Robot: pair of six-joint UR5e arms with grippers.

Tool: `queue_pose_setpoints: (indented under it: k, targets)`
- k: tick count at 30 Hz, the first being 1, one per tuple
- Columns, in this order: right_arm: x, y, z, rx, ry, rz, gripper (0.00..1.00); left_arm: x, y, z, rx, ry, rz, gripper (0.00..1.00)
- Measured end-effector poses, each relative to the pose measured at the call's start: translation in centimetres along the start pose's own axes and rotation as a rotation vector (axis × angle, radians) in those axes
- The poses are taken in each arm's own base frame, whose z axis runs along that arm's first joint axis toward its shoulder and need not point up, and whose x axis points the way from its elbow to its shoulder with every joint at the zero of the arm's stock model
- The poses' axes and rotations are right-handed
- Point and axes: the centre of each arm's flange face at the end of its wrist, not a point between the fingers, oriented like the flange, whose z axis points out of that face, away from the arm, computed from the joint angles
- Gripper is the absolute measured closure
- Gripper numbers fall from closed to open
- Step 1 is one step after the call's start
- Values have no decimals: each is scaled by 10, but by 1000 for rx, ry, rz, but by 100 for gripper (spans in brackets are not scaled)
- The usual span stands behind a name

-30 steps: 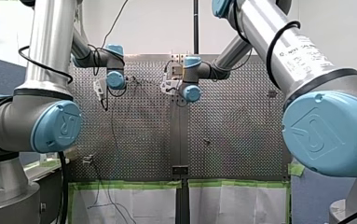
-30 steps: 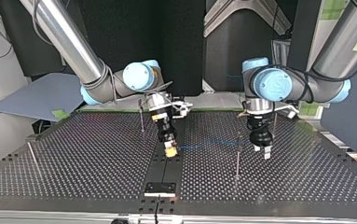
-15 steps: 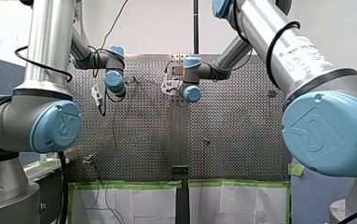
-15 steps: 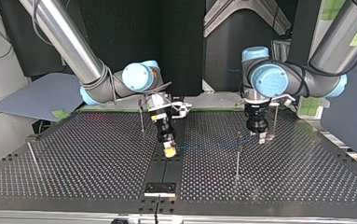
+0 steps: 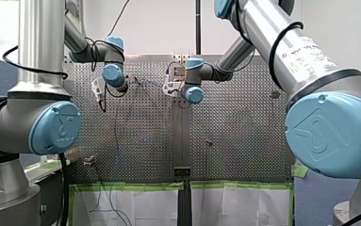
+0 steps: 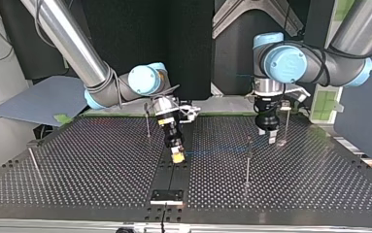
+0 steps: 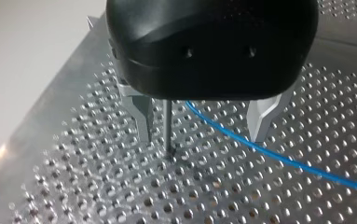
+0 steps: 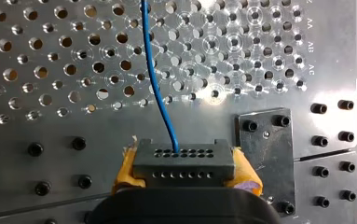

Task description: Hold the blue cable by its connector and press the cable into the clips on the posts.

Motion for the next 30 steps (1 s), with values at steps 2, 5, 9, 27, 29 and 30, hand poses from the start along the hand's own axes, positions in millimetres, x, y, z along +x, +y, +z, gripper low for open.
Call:
queue_pose_setpoints:
  k: [2, 5, 9, 27, 29, 30]
  targets:
    - [0, 0, 0, 1, 0, 0, 100, -3, -4, -5, 15, -2, -1, 0]
    - [0, 0, 0, 1, -1, 0, 100, -9, -9, -14, 32, -6, -2, 0]
    - [-1, 0, 0, 0, -1, 0, 100, -15, -14, -23, 42, -9, -3, 0]
    - [-3, -1, -1, 2, -4, 0, 100, -24, -39, -53, 98, 2, 51, 0]
    - [-3, -1, -1, 2, -4, 0, 100, -23, -41, -54, 101, 5, 53, 0]
    - [-3, -1, -1, 2, -5, 0, 100, -23, -41, -55, 103, 5, 53, 0]
